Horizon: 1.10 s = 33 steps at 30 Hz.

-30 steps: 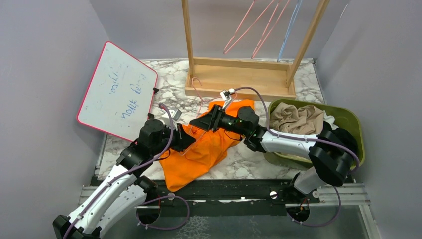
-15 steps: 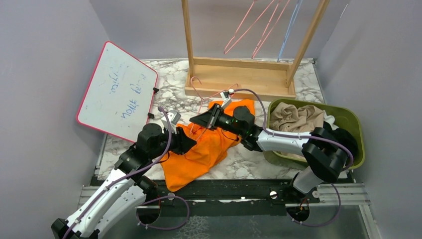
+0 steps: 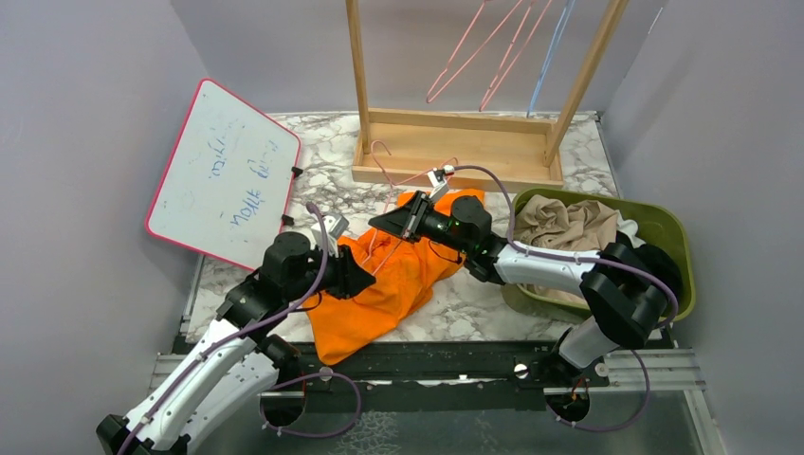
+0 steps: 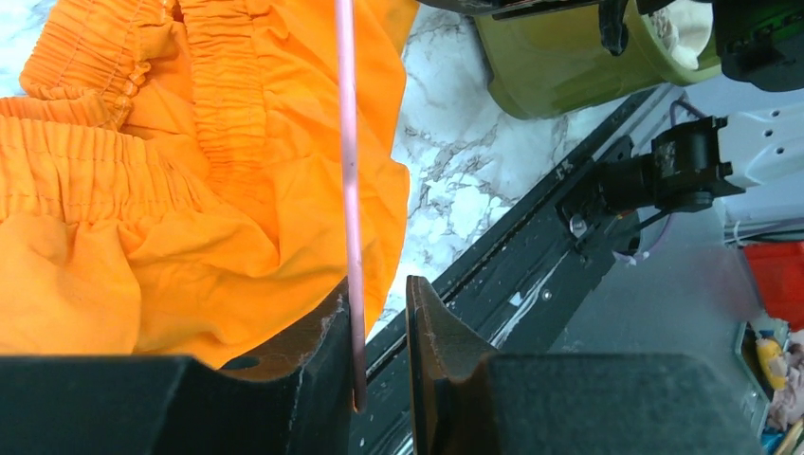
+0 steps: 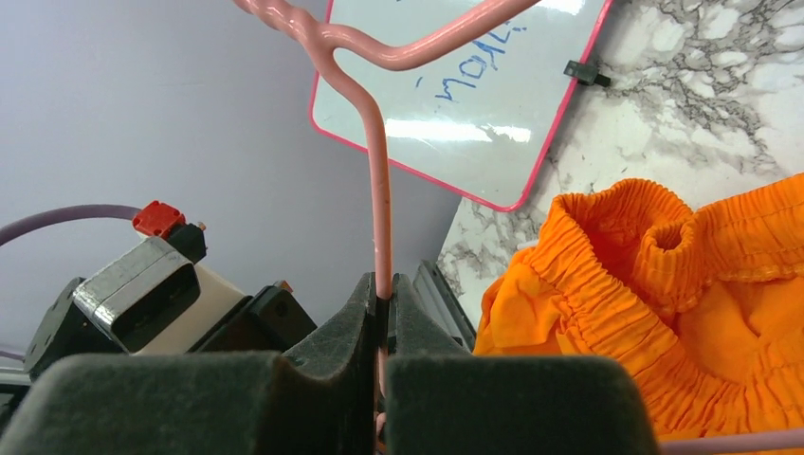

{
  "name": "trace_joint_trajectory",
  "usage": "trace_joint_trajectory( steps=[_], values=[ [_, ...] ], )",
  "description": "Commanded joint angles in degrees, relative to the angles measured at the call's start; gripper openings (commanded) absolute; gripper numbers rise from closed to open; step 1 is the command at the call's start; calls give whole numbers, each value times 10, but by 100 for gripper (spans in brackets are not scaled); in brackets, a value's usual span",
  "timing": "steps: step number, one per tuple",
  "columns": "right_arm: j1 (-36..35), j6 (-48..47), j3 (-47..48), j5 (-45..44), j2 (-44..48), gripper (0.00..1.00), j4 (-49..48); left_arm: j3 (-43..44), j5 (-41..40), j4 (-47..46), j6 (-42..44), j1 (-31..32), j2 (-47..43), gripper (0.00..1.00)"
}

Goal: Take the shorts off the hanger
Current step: Place the hanger on the clothes rod.

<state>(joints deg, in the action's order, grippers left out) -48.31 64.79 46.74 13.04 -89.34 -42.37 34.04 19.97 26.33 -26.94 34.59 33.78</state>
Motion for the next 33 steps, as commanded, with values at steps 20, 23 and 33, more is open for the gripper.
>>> trace_joint_trajectory(
  steps=[20, 23, 33],
  values=[
    [11, -40, -12, 80, 52, 44, 37, 101, -129, 104, 19, 1, -15, 0],
    [11, -74, -22, 77, 90, 49, 85, 121, -149, 104, 22, 1, 13, 0],
    [11, -162, -102, -68, 277, 52, 298, 256, -236, 108, 108, 2, 165, 0]
  ],
)
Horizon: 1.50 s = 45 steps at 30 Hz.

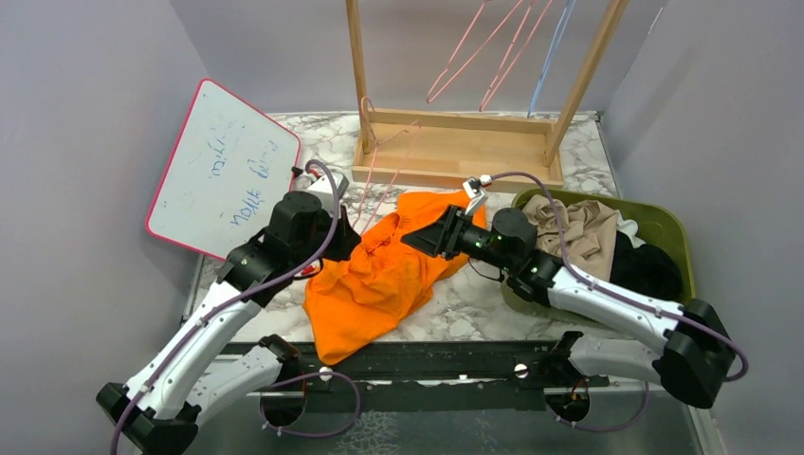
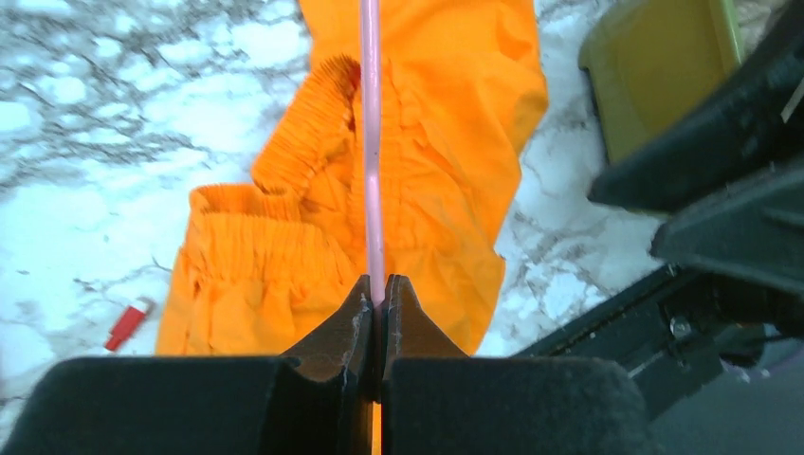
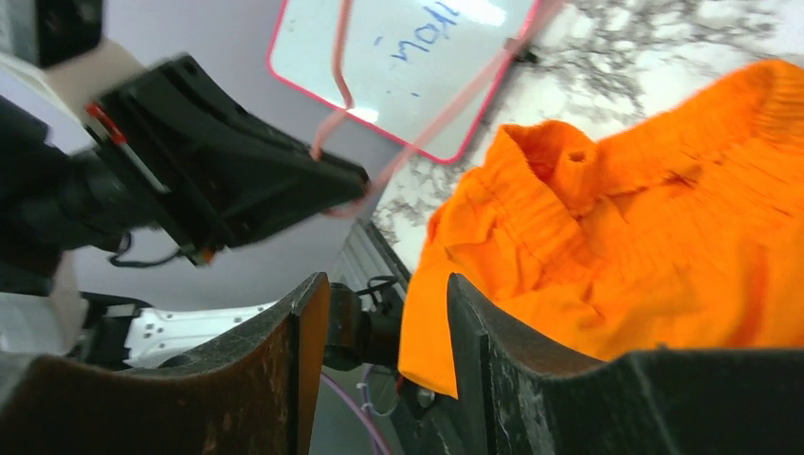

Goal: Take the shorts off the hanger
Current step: Place the hanger on the clothes rod.

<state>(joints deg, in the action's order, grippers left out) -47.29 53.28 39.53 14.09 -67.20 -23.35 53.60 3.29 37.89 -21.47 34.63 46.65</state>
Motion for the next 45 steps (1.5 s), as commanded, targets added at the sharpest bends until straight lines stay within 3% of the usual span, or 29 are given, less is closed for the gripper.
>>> trace_joint_trajectory(
  steps=[1, 10, 17, 29, 45],
  values=[
    [1, -51, -39, -96, 72, 52, 123, 77, -83, -8, 64, 1, 50, 0],
    [1, -72, -112, -196, 188, 52, 198, 227, -137, -10, 146, 0, 200, 0],
    [1, -93, -103, -211, 201, 52, 221, 396, -37, 8, 205, -11, 307, 0],
    [1, -94, -106, -207, 188, 52, 209, 655, 58, 116, 248, -52, 450, 0],
    [1, -76, -124, -211, 216, 52, 230, 863, 124, 158, 212, -98, 599, 0]
  ],
)
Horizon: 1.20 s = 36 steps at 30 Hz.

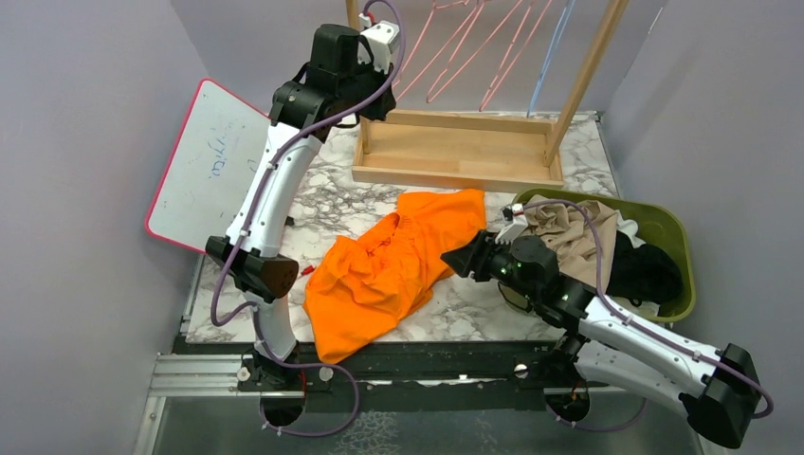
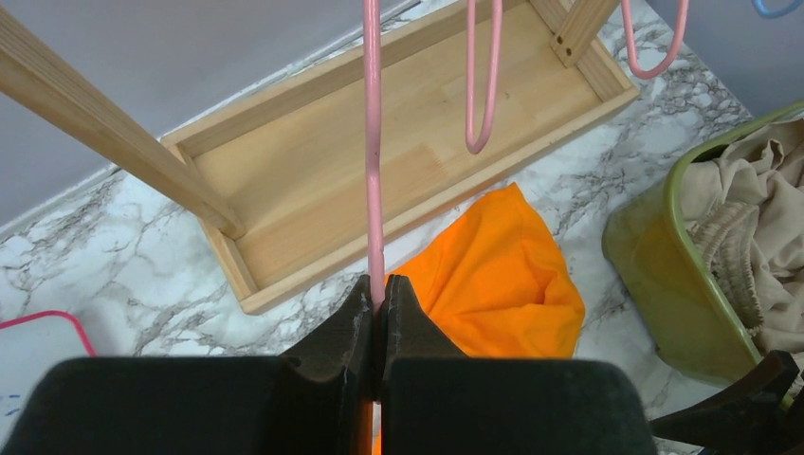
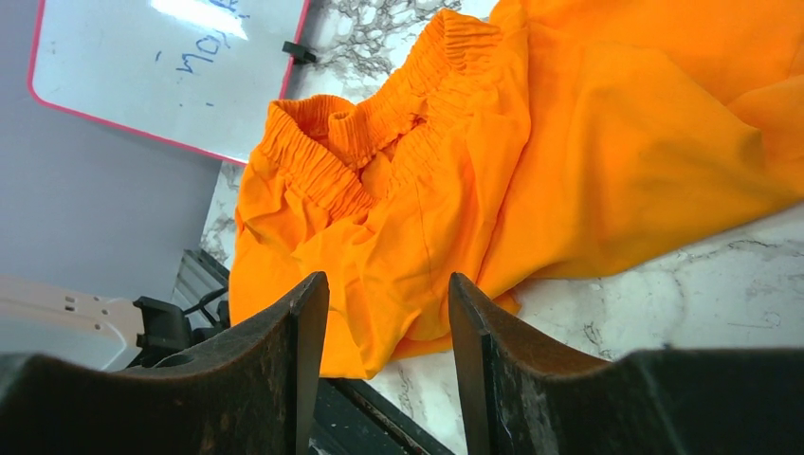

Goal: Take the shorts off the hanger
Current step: Place the hanger on the clothes rod.

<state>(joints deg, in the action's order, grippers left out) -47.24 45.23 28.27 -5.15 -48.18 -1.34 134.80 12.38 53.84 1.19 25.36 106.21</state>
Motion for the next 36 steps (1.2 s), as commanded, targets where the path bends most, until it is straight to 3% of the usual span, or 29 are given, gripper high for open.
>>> trace_joint_trajectory(
  steps=[1, 12, 36],
  values=[
    [1, 2, -13, -22, 30, 52, 12, 55, 37, -2, -16, -5, 5, 0],
    [0, -3, -23, -29, 39, 52, 8, 61, 22, -41, -34, -14, 2, 0],
    [0, 1, -36, -22, 46, 53, 8, 102, 98, -99, -110, -41, 91, 0]
  ],
)
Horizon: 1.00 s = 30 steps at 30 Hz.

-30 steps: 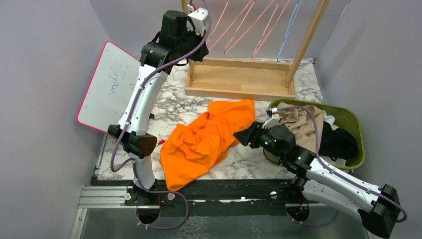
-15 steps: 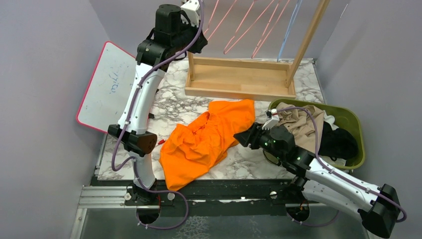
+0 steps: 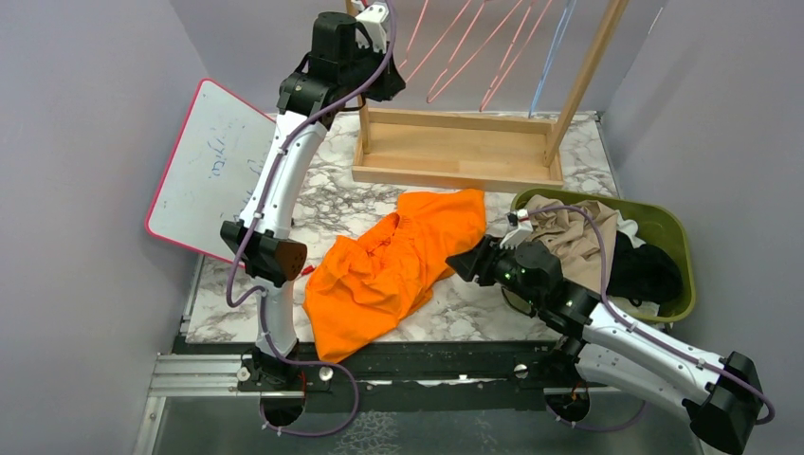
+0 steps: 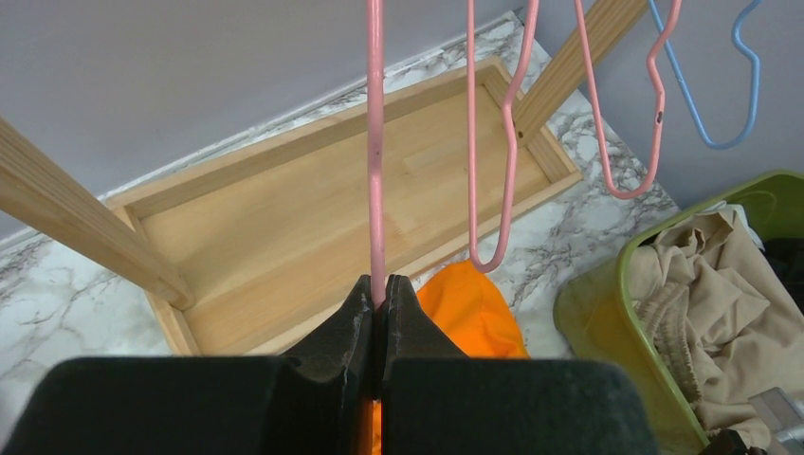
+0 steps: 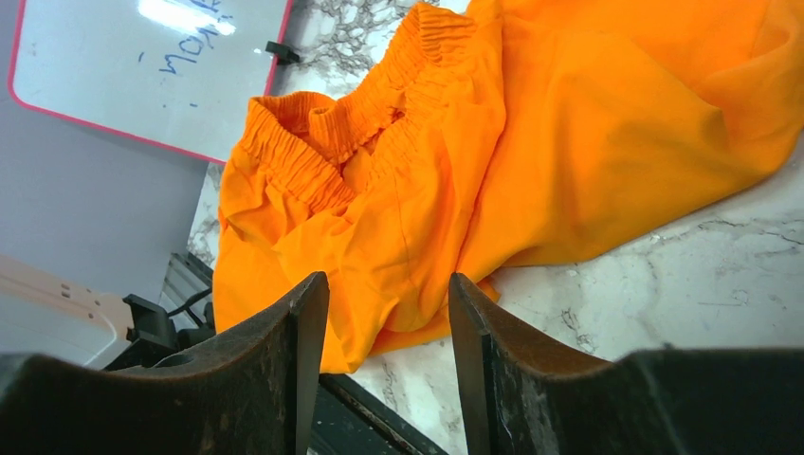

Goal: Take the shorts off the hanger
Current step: Place the hanger on the clothes rod.

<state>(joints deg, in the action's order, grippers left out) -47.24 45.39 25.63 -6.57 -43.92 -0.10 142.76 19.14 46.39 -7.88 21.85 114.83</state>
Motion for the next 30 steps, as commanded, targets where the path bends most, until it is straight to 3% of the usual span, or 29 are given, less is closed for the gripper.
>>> trace_joint_trajectory(
  steps=[1, 7, 9, 10, 14, 19, 26, 30],
  values=[
    [0, -1, -9, -8, 2, 53, -5, 23, 31, -26, -21, -6, 5, 0],
    [0, -5, -9, -7, 0, 53, -10, -8, 27, -27, -19, -7, -6, 3],
    [0, -4, -10, -9, -2, 53, -9, -39, 37, -28, -18, -7, -20, 22],
    [0, -3, -11, -8, -2, 53, -9, -51, 45, -28, -21, -7, -28, 27],
    [1, -8, -14, -4, -4, 53, -19, -93, 63, -35, -23, -7, -63, 39],
    [0, -8, -12, -6, -11, 53, -22, -156, 20, -42, -2, -7, -125, 58],
    [0, 1, -7, 0, -36, 54, -24, -410, -46, -150, 13, -8, -279, 80],
    [1, -5, 0, 17, -55, 56, -35, -538, -134, -205, 20, -8, -371, 93]
  ],
)
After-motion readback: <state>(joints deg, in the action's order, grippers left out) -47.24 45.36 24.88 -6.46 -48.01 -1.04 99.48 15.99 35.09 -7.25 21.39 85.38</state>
